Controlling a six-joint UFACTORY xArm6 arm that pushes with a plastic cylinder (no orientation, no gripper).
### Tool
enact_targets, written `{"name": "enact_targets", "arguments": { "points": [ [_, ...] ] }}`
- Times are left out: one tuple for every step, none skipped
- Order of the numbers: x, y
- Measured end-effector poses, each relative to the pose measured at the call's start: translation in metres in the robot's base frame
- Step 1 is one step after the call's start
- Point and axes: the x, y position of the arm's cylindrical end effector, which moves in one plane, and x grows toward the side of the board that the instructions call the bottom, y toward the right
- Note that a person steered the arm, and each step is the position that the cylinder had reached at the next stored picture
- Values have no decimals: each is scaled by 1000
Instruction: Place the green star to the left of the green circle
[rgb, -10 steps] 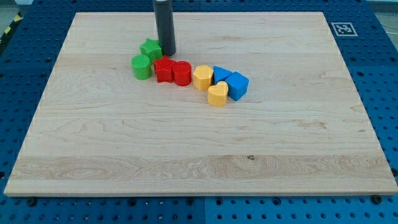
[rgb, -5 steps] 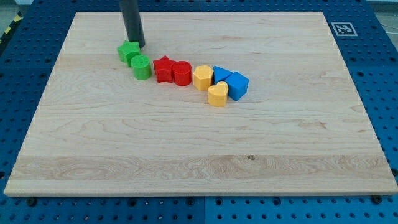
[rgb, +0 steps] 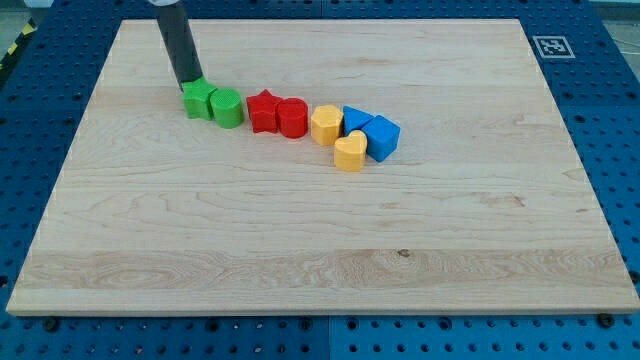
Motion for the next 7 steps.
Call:
{"name": "enact_targets", "arguments": {
  "points": [
    [0, 0],
    [3, 0],
    [10, 0],
    [9, 0],
    [-16, 0],
    [-40, 0],
    [-45, 1]
  ]
}}
